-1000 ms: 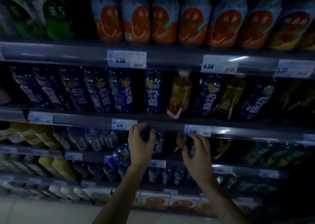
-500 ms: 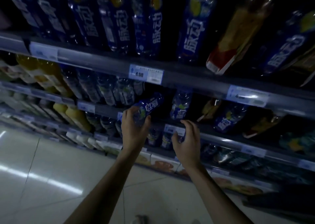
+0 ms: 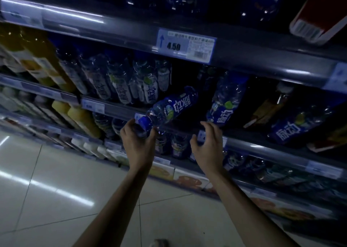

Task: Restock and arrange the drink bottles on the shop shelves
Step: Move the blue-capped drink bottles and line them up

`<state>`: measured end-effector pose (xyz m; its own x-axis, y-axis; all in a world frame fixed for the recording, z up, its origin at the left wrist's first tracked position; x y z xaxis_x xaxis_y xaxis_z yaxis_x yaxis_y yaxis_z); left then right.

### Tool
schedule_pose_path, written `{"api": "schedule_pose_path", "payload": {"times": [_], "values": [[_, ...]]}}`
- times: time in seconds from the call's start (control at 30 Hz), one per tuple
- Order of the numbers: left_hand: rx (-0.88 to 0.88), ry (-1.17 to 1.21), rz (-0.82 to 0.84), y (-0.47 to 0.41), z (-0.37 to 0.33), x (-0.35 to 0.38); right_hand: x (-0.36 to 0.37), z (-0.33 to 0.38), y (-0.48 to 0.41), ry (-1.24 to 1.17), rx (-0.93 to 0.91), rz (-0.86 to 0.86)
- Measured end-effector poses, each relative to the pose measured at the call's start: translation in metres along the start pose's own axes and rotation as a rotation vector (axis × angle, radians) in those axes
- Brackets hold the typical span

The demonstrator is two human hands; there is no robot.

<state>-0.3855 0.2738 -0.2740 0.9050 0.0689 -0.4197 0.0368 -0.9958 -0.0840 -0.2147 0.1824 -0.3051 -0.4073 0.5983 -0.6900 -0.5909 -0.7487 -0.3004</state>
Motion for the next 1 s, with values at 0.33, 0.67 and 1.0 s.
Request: {"api": "schedule_pose_path", "payload": {"times": [0.33, 0.67, 1.0], "values": [[-0.131, 0.352, 0.088, -0.005, 0.006, 0.006, 0.023, 0.001, -0.004, 0.057, 0.027, -0.059], [-0.057, 0.438, 0.098, -0.002, -0.022, -0.008, 0.022, 0.0, -0.002, 0.018, 0.034, -0.028], [0.078, 0.596, -0.017, -0.013, -0.079, -0.009, 0.021, 0.001, -0.002, -0.003, 0.051, -0.023]]}}
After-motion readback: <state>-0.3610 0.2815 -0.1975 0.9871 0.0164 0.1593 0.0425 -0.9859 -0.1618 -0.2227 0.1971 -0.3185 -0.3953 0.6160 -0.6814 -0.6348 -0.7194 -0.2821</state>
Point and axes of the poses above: each hand's wrist, its own y-axis away from the middle knuckle, its own x-axis out of the palm, z = x × y, the point moved 2 cm from there along -y, towards the middle knuckle, and after that the axes turned 1 degree about -x, right-handed, at the moved point
